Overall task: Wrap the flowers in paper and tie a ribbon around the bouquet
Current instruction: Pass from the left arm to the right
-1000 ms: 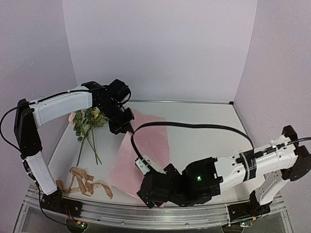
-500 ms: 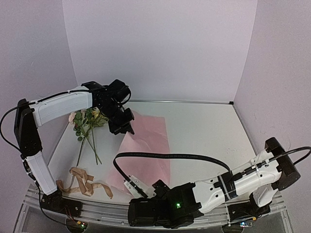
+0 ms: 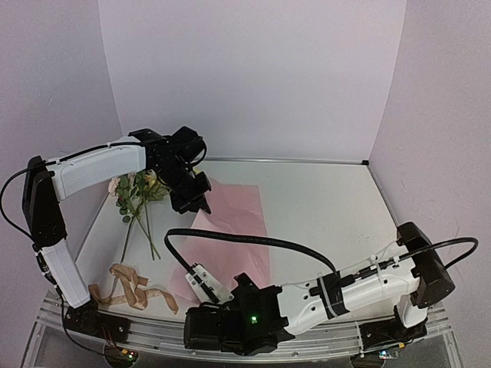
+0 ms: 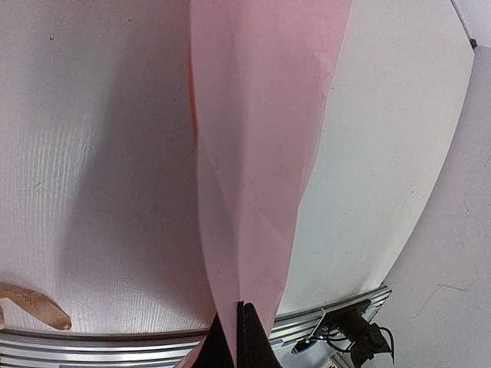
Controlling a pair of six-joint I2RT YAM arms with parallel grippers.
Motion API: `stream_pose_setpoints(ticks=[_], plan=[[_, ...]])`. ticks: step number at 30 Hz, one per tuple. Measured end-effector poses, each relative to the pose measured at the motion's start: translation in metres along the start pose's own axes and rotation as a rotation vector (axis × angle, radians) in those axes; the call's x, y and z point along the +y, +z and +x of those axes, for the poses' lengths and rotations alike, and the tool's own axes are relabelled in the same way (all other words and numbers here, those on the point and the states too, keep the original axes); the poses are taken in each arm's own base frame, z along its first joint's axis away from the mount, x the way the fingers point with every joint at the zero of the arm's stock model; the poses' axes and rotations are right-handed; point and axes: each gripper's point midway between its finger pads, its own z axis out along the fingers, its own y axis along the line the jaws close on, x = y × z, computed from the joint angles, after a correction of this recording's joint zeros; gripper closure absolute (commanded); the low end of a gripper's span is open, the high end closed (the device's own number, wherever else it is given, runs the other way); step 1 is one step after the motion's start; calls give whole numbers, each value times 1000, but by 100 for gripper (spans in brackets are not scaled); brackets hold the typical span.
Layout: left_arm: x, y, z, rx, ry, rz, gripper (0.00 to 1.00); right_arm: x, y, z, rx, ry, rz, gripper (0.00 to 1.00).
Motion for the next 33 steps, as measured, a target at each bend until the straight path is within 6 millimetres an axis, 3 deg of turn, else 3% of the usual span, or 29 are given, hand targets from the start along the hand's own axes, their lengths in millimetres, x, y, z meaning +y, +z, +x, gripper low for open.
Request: stream_pose_setpoints(ticks=[5, 17, 28, 33], plan=[[0, 0, 0, 0, 0, 1, 100, -3, 8, -6, -6, -2, 36, 2], [4, 1, 2, 4, -2, -8, 100, 6, -7, -22, -48, -5, 23, 2], [4, 1, 2, 5, -3, -8, 100, 25, -8, -20, -52, -51, 13, 2], [4, 1, 2, 5, -3, -8, 100, 24, -4, -20, -60, -65, 46, 2]])
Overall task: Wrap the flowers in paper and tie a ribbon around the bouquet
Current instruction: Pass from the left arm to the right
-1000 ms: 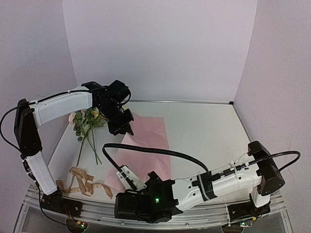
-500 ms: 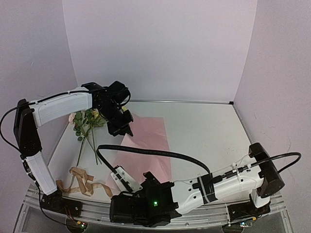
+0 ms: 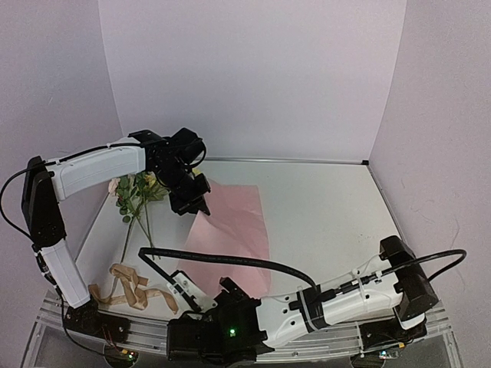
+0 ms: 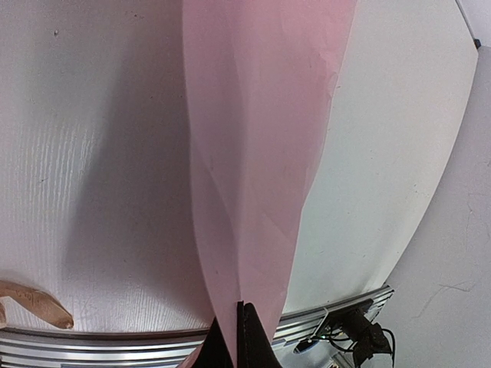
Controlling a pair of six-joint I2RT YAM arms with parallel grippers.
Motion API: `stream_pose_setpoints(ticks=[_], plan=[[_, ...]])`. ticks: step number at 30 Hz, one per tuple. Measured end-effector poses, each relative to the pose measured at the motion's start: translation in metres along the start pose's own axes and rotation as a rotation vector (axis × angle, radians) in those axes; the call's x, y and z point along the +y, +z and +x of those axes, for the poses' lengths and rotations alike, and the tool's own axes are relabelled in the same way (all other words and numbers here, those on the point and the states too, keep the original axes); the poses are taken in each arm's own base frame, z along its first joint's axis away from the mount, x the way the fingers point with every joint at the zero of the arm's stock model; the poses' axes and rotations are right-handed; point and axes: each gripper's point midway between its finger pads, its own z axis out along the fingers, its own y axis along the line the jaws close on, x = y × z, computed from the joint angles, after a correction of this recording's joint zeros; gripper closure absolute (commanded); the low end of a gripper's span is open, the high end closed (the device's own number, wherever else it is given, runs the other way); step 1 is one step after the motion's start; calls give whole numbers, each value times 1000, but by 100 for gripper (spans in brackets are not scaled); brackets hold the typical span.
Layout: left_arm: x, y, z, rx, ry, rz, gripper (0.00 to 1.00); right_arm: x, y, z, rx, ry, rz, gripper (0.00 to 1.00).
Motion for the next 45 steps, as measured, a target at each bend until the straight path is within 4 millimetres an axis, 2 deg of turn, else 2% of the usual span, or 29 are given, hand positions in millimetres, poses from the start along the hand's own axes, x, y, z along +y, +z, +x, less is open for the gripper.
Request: stream_pose_setpoints(ticks=[7, 13, 16, 22, 25, 30, 33, 36, 39, 45], plan=[[0, 0, 0, 0, 0, 0, 100, -13, 4, 1, -13, 15, 60, 5], [2, 1, 0, 2, -1, -5, 100, -22, 9, 3, -16, 31, 98, 22], [4, 3, 1, 5, -3, -10, 100, -26, 10, 1, -25, 40, 116, 36], [7, 5, 2, 9, -6, -19, 100, -33, 10, -3, -43, 40, 146, 82], [8, 5, 3, 10, -6, -20, 100, -35, 9, -8, -55, 50, 156, 97], [9, 4, 3, 10, -5, -20, 100, -39, 8, -12, -67, 73, 163, 100], [9, 4, 3, 7, -2, -22, 96, -42, 4, -16, -73, 98, 158, 100], [10, 4, 1, -2, 3, -28, 85, -50, -3, -23, -84, 144, 148, 100], [13, 4, -1, -9, 13, -39, 59, -64, -14, -30, -96, 201, 137, 100], [19, 1, -10, -24, 38, -49, 20, -89, -28, -43, -104, 335, 103, 100]])
